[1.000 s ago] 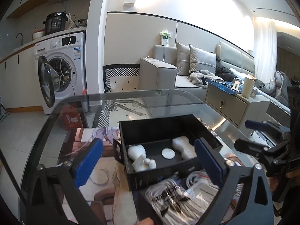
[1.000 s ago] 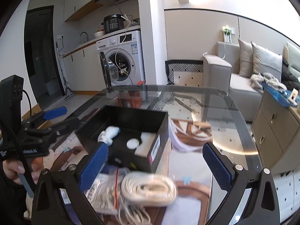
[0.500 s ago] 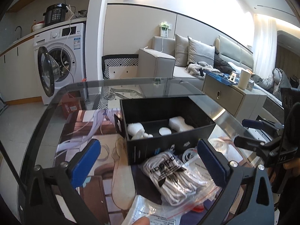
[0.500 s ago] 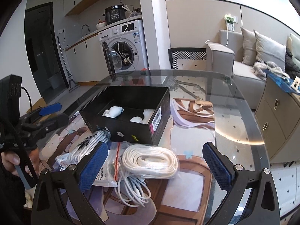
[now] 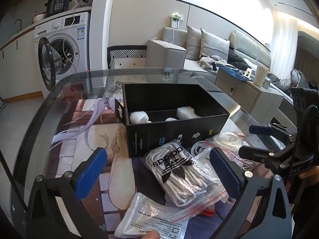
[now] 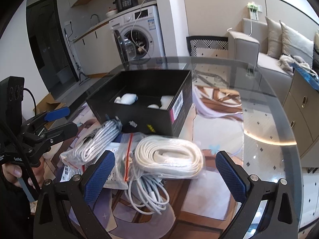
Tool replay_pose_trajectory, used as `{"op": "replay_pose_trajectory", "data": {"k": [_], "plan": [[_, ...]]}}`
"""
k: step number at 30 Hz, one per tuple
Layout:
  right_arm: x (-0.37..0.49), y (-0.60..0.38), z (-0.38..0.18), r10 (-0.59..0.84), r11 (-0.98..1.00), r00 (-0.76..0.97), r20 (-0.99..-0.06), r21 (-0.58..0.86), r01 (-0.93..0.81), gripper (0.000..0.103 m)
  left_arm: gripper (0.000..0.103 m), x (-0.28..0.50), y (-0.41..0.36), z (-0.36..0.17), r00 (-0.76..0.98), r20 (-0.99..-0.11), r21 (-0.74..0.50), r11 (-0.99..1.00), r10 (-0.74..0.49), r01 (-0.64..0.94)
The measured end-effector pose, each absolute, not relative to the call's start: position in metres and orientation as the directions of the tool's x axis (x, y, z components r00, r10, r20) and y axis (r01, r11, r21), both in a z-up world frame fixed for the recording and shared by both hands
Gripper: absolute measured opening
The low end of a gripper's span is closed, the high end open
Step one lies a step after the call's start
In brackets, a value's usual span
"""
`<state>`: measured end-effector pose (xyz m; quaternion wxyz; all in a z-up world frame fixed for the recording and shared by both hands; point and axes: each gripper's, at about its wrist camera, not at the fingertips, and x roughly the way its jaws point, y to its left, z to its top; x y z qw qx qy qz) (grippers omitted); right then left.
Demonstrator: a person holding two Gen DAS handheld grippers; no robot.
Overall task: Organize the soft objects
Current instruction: 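Grasp the bagged white coiled cable with the right tool while the left tool approaches the adidas bag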
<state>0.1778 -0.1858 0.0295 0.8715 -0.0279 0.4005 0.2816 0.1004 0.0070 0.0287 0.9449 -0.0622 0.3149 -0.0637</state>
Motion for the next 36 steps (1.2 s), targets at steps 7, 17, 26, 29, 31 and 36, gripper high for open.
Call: {"op": "replay_pose_trajectory", "data": {"k": [7,17,26,29,31,36], "plan": [[0.189,-0.182,0.019,0.470,0.837,0.481,-0.740,0.201,-0.508,0.102,0.103,0.106,0.006,0.022,0.780,-0.603,-0.179,0.981,-0.166,0.071],[0.207,-0.175,0.000,0.455,0.842,0.424,-0.783,0.223,-0.491,0.102,0.103,0.110,0.006,0.020,0.776,-0.610,-0.176,0.982,-0.162,0.067],[0.209,-0.176,-0.004,0.465,0.842,0.420,-0.780,0.242,-0.483,0.100,0.103,0.115,0.002,0.011,0.751,-0.639,-0.169,0.983,-0.164,0.071],[0.206,-0.177,-0.003,0.479,0.834,0.414,-0.774,0.253,-0.491,0.091,0.103,0.115,0.002,0.011,0.748,-0.643,-0.169,0.983,-0.165,0.071],[0.204,-0.177,-0.001,0.494,0.825,0.413,-0.765,0.262,-0.501,0.084,0.103,0.115,0.002,0.011,0.748,-0.643,-0.169,0.983,-0.164,0.070],[0.202,-0.178,0.000,0.496,0.823,0.420,-0.760,0.257,-0.508,0.079,0.103,0.116,0.002,0.010,0.745,-0.647,-0.168,0.983,-0.163,0.070]]}}
